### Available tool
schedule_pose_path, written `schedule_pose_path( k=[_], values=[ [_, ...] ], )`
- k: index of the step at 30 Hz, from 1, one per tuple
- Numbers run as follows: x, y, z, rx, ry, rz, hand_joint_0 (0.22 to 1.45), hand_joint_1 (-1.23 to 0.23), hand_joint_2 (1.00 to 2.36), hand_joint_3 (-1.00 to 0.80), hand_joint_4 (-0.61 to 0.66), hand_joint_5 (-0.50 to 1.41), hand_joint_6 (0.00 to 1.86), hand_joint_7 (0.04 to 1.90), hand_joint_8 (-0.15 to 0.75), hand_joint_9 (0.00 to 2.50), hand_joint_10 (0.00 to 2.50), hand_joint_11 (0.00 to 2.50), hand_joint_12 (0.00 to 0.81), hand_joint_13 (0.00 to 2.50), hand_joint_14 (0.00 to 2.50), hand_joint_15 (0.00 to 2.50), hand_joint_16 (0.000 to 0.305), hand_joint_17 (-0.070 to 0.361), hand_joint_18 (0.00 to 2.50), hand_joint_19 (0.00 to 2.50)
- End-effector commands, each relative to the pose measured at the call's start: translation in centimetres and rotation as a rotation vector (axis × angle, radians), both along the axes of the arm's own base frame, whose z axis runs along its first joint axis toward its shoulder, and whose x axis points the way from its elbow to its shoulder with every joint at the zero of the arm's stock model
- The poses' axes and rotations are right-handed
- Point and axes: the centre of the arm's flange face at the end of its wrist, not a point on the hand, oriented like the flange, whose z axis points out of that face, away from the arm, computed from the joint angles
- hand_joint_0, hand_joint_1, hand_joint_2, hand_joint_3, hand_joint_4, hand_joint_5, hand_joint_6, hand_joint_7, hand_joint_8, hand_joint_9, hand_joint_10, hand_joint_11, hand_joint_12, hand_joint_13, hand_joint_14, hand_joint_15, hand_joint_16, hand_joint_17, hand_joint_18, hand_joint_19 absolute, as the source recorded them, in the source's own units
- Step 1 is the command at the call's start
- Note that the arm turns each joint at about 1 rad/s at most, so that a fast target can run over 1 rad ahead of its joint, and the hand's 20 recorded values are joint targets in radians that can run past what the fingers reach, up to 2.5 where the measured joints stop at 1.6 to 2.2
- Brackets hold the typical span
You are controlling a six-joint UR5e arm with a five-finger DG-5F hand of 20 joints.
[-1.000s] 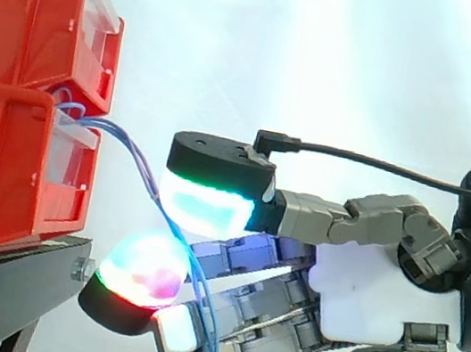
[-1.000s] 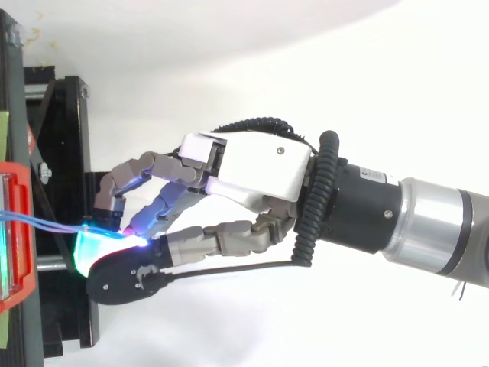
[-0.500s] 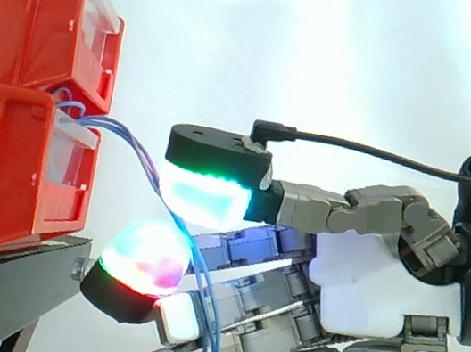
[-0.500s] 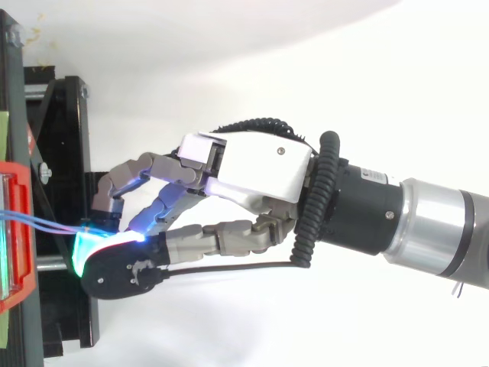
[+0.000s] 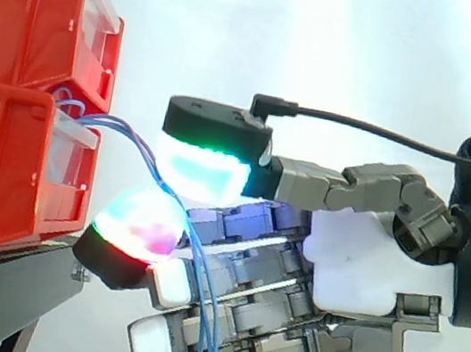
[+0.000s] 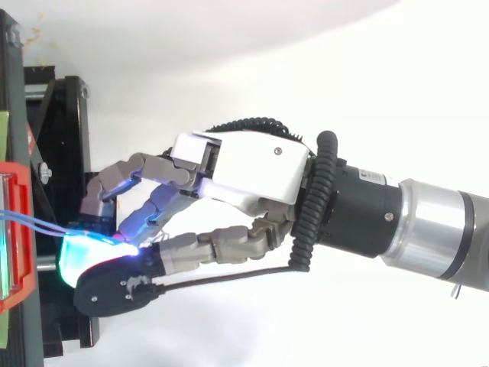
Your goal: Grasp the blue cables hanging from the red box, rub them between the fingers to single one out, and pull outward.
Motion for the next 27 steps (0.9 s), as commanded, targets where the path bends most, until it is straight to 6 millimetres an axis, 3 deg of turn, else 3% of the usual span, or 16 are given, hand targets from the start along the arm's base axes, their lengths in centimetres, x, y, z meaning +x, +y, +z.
schedule_pose_path(
  k=[1, 12, 16, 27],
  values=[
    [0.1, 0.1, 0.0, 0.001, -0.005, 0.001, 0.56, -0.55, 1.00, -0.44, 0.15, -0.16, 0.86, 0.90, 0.269, 1.00, 0.02, 0.74, 0.348, 0.82, 0.02, 0.59, 0.046, 0.103, 0.70, 0.58],
    [0.2, 0.0, 0.5, -0.001, -0.010, -0.005, 0.56, -0.48, 1.00, -0.44, 0.15, -0.14, 0.84, 0.93, 0.269, 1.02, 0.02, 0.72, 0.349, 0.83, 0.02, 0.60, 0.045, 0.102, 0.71, 0.57],
    [0.2, -1.0, 0.5, -0.006, -0.006, -0.018, 0.56, -0.48, 1.00, -0.45, 0.17, -0.14, 0.82, 0.94, 0.266, 1.02, 0.02, 0.72, 0.349, 0.84, 0.02, 0.59, 0.046, 0.103, 0.71, 0.58],
    [-1.4, -2.5, -3.5, -0.019, 0.044, -0.031, 0.53, -0.48, 1.00, -0.50, 0.18, -0.14, 0.74, 0.97, 0.272, 1.00, 0.02, 0.72, 0.360, 0.84, 0.02, 0.59, 0.047, 0.107, 0.72, 0.58]
  ],
)
